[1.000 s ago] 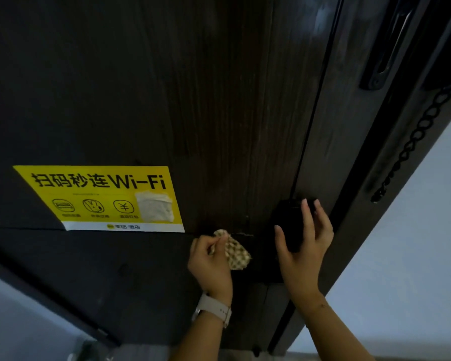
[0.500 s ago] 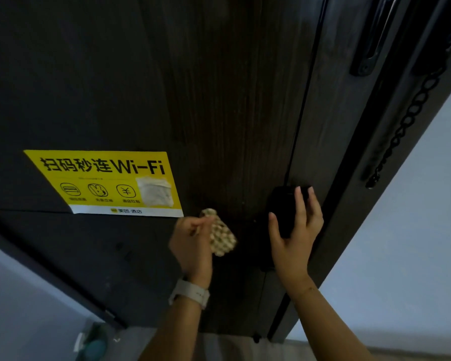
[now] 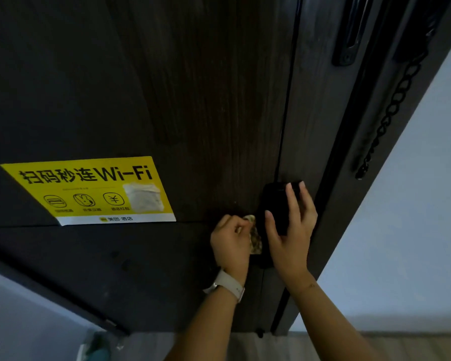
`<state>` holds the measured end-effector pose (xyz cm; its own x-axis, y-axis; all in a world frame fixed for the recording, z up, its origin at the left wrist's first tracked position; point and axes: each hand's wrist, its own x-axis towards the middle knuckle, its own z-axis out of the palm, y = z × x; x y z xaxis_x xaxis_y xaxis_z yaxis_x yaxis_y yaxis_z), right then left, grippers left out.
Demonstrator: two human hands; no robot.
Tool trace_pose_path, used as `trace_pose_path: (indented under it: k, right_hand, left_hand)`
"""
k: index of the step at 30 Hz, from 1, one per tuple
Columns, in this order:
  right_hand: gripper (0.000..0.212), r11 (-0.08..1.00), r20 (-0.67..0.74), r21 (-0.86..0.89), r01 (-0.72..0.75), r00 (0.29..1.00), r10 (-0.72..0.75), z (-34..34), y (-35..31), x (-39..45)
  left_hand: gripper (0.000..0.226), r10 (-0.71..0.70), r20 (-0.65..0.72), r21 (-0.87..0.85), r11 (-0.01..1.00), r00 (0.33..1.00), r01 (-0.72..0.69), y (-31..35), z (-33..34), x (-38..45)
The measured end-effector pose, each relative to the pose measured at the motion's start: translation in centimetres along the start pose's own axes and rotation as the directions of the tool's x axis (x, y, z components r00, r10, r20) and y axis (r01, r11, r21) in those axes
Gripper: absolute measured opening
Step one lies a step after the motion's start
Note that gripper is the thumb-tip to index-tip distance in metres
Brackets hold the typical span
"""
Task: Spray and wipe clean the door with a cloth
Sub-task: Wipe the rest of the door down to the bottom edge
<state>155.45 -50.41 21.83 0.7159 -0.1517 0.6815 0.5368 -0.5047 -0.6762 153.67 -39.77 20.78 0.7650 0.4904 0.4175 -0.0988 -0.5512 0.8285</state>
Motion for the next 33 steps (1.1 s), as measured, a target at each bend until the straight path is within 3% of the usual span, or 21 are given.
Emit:
trace_pose_path:
  k: [10, 15, 20, 22, 24, 26, 29, 33]
  right_hand:
    - [0.048, 0.988, 0.102, 0.144, -0.051, 0.994, 0.036, -1.7, -0.7, -0.1]
    - [0.045, 0.982, 0.088, 0.174, -0.070, 0.995, 0.055, -2.1, -0.8, 0.0]
    - [0.046, 0.981, 0.083, 0.173, -0.085, 0.994, 0.072, -1.7, -0.8, -0.1]
    - [0.047, 0.983, 0.083, 0.168, -0.070, 0.995, 0.056, -1.7, -0.6, -0.1]
    - [0.046, 0.985, 0.088, 0.156, -0.067, 0.995, 0.054, -1.7, -0.4, 0.0]
    - [0.046, 0.987, 0.096, 0.143, -0.069, 0.994, 0.055, -1.7, -0.4, -0.1]
    - [0.047, 0.989, 0.116, 0.137, -0.058, 0.992, 0.043, -1.9, -0.3, 0.0]
    - [0.047, 0.990, 0.128, 0.137, -0.038, 0.992, 0.020, -2.3, 0.0, 0.0]
  left_hand:
    - [0.014, 0.028, 0.039, -0.096, 0.995, 0.999, -0.024, 1.1, -0.6, -0.3]
    - [0.009, 0.163, -0.150, -0.056, 0.983, 0.975, -0.173, 0.8, -5.4, 1.0]
    - [0.005, 0.211, -0.277, -0.077, 0.968, 0.937, -0.241, 2.4, -5.0, 3.5]
    - [0.007, 0.193, -0.197, -0.074, 0.975, 0.961, -0.211, 2.0, -3.6, 3.0]
    - [0.011, 0.159, -0.016, 0.022, 0.987, 0.987, -0.159, 1.0, -1.9, 1.5]
    - [0.011, 0.105, 0.082, 0.090, 0.990, 0.991, -0.112, 0.3, -0.6, 0.0]
    - [0.008, 0.102, 0.065, 0.074, 0.992, 0.993, -0.107, 0.3, -0.5, -0.3]
    - [0.004, 0.231, -0.093, -0.023, 0.972, 0.969, -0.234, 3.4, -2.2, 2.1]
